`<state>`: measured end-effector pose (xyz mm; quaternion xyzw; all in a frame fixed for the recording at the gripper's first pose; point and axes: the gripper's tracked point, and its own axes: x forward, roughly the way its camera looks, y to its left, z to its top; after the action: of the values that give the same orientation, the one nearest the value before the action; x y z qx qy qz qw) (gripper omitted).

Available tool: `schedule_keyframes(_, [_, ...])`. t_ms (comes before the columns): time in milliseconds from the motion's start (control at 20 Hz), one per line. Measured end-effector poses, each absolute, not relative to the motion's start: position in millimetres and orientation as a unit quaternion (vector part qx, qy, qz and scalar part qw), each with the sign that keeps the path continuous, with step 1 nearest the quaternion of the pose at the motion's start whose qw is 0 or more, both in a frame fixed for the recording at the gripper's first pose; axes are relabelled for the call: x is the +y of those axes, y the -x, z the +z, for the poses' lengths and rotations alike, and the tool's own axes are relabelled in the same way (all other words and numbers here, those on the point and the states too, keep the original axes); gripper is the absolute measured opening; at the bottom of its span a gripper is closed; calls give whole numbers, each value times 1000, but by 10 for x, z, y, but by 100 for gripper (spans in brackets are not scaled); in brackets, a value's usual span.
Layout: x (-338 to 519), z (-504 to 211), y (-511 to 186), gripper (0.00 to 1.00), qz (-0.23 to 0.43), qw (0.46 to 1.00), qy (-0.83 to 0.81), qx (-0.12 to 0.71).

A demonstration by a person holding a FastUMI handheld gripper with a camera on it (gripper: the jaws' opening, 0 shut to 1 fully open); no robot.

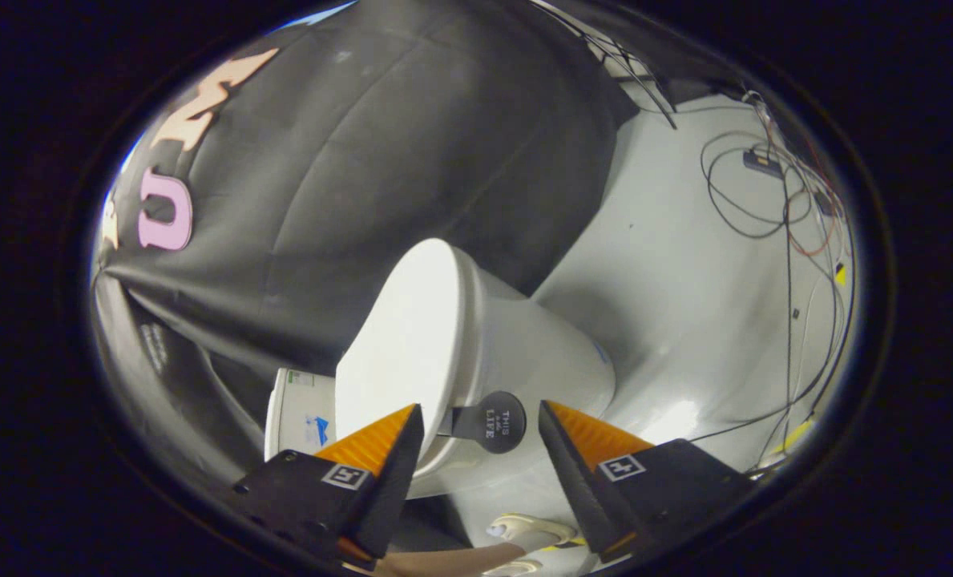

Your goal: Open the toilet lid.

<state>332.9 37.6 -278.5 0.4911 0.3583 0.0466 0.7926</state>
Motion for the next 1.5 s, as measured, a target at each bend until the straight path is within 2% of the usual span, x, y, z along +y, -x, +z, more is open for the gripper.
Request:
schedule_keyframes(150, [543,-2864,-3328,72,60,765,-524,370])
schedule_keyframes(500, [631,-2735,-3353,0,61,703,-616,351])
schedule_keyframes(750, [582,-2584,-3299,0,37,727,-579,367])
schedule_keyframes(1100, [814,-1876,-3171,0,27,788,-470,398])
schedule_keyframes(1500, [1368,-763,-2943,0,37,858,-373,351])
